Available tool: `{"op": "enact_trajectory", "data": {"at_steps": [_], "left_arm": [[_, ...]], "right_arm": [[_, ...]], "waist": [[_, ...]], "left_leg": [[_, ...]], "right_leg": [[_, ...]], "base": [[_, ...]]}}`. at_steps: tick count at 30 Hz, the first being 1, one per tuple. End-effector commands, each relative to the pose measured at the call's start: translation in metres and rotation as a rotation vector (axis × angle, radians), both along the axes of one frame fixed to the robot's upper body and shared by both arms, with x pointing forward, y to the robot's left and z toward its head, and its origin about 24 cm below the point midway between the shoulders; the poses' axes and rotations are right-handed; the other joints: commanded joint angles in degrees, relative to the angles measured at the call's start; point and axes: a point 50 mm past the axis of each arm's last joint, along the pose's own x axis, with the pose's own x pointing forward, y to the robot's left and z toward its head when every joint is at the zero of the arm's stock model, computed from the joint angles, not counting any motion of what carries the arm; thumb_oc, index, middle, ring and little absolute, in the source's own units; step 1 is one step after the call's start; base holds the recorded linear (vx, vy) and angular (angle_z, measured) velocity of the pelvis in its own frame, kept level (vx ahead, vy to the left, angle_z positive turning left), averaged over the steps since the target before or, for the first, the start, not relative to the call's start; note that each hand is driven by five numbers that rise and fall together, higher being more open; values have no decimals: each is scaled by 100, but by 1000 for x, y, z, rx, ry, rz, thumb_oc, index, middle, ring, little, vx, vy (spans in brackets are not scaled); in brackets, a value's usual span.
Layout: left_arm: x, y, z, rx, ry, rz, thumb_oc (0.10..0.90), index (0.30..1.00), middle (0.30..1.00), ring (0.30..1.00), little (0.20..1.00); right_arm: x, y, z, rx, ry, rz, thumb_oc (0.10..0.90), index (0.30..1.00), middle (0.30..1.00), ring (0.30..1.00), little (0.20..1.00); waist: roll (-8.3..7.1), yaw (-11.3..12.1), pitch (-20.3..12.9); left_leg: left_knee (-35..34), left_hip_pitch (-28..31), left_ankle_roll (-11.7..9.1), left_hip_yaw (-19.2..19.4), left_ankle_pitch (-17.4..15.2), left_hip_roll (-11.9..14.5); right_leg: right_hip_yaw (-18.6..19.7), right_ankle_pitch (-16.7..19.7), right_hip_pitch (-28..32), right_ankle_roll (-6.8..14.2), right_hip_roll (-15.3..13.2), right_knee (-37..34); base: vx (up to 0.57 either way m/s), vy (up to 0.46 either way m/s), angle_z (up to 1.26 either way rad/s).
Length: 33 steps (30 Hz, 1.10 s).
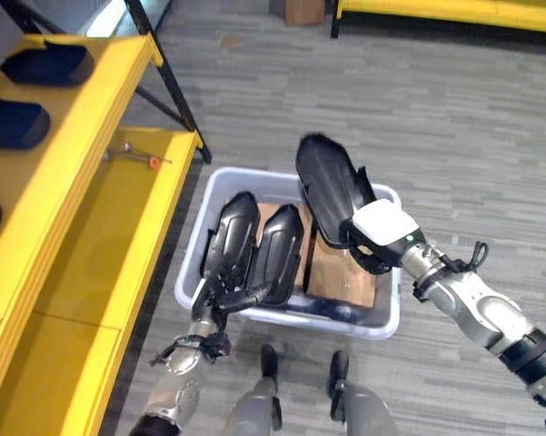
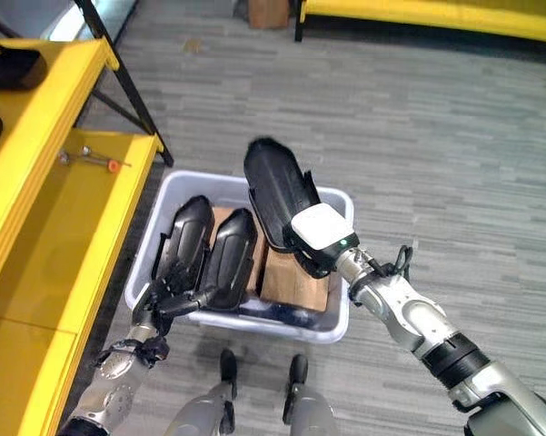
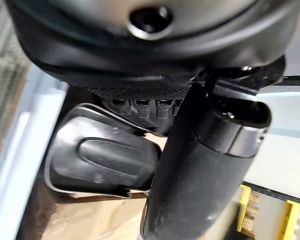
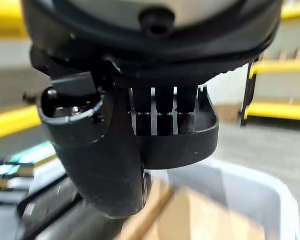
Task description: Move parts from the plastic box to the shelf.
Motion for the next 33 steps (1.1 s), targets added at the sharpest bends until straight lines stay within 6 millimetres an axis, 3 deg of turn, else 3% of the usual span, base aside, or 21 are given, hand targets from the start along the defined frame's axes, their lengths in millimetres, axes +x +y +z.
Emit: {"op": "enact_trajectory", "data": {"at_steps": [1,10,19,22,26,30,31,32,33], "left_arm": [[3,3,13,40,-90,-37,900,1000,1000,1000,1000],[-2,5,7,47,-69,-15,900,1000,1000,1000,1000],[-8,9,3,35,-52,26,900,1000,1000,1000,1000],[-12,11,0,32,-41,40,900,1000,1000,1000,1000],[-17,14,-1,28,-30,59,900,1000,1000,1000,1000],[-16,14,0,25,-34,68,900,1000,1000,1000,1000],[-12,11,-2,28,-29,59,900,1000,1000,1000,1000],[-11,10,-3,27,-23,58,900,1000,1000,1000,1000],[-11,10,-3,27,-24,58,900,1000,1000,1000,1000]], "right_arm": [[4,10,38,144,-173,51,400,300,300,300,300],[1,25,34,215,-169,90,400,300,300,300,300],[0,36,43,232,-203,138,400,300,300,300,300],[0,40,47,236,-216,160,400,300,300,300,300],[-1,49,65,258,-284,217,400,300,300,300,300],[0,52,76,277,-327,232,400,300,300,300,300],[4,43,76,262,-328,192,400,300,300,300,300],[5,39,73,245,-324,174,400,300,300,300,300],[5,39,74,245,-325,173,400,300,300,300,300]], "waist": [[-364,73,-808],[-304,47,-1138],[-233,91,-1228],[-202,130,-1198],[-137,324,-979],[-79,394,-838],[-90,345,-728],[-118,280,-719],[-116,285,-725]], "left_leg": [[-47,610,-372,-21,-619,351],[-47,906,-313,54,-696,397],[-47,973,-446,-3,-530,627],[-47,939,-566,-69,-356,780],[-29,665,-821,-347,287,1042],[-47,204,-989,-510,713,1108],[-46,-84,-892,-146,899,1105],[39,-29,-851,182,911,1215],[36,-48,-842,186,929,1213]], "right_leg": [[327,186,390,656,-581,-478],[513,61,569,628,-526,-402],[479,-136,704,482,-301,-355],[420,-205,785,385,-152,-385],[224,-254,906,193,168,-624],[-148,-274,823,132,207,-672],[-540,-319,635,101,25,-534],[-661,-306,567,90,-61,-479],[-658,-287,544,88,-63,-478]], "base": [[0,0,0],[7,-21,-12],[-5,-93,-4],[-32,-209,10],[-86,-211,26],[-149,-99,52],[-296,-54,77],[-240,-21,94],[-111,-7,103]]}}
